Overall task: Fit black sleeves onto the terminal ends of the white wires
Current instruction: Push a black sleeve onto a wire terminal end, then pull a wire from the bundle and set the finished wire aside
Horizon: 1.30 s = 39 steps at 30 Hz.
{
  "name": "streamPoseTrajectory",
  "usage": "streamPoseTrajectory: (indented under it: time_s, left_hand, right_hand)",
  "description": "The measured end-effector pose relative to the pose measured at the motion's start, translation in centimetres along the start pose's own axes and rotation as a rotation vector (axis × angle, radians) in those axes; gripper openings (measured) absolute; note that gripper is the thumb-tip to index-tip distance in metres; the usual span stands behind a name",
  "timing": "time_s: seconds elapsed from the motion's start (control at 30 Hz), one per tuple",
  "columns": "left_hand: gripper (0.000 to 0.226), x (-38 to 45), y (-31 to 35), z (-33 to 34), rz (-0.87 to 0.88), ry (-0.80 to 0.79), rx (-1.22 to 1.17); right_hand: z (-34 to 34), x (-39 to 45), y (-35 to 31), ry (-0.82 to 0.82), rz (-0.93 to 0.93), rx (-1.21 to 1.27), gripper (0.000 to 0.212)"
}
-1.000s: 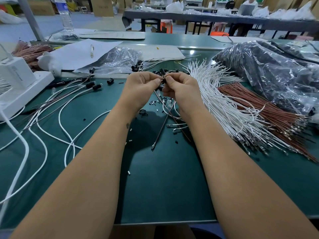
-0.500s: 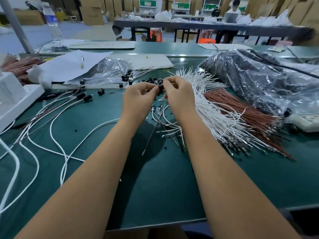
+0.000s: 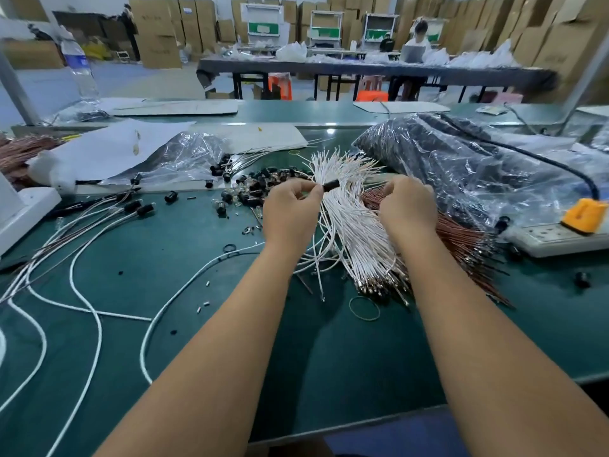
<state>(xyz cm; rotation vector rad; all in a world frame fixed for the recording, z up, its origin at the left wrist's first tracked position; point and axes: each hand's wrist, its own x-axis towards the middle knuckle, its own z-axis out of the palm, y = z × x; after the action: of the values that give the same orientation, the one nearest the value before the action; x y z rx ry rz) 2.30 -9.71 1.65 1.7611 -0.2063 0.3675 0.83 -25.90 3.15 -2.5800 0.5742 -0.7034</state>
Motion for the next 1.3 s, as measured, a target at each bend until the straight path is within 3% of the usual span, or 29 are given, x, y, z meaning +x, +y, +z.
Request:
streamPoseTrajectory:
  time_s: [0.1,0.27,0.8,1.07,1.3]
  left_hand:
    - [0.013,-0.9,-1.0,0.9,-0.022,-0.045,0.063]
    - [0.015,-1.0,-1.4,1.1,-0.029,-0.068,0.058]
    - [0.013,-2.0,-0.7,0.7,-0.031,0.018,-0.133]
    - [0.013,-1.8,-0.9,0.6,-0.038,0.013,-0.156]
    - [0.014,-1.8,-0.8,0.7,-0.026,0.001,-0.167]
  right_hand:
    - [-0.1,0.2,1.5,-0.060,0.068,-0.205,0.044]
    - [0.2,0.7,2.0,-0.100,0.121,-0.287,0.036]
    - [0.4,0.3,2.6,0.174,0.068,-0.102,0.023]
    - [-0.6,0.2,1.6,0.338,-0.081,-0.144,0.025]
    - [-2.3,0.3,-1.9,0.492,-0.350,-0.081,0.028]
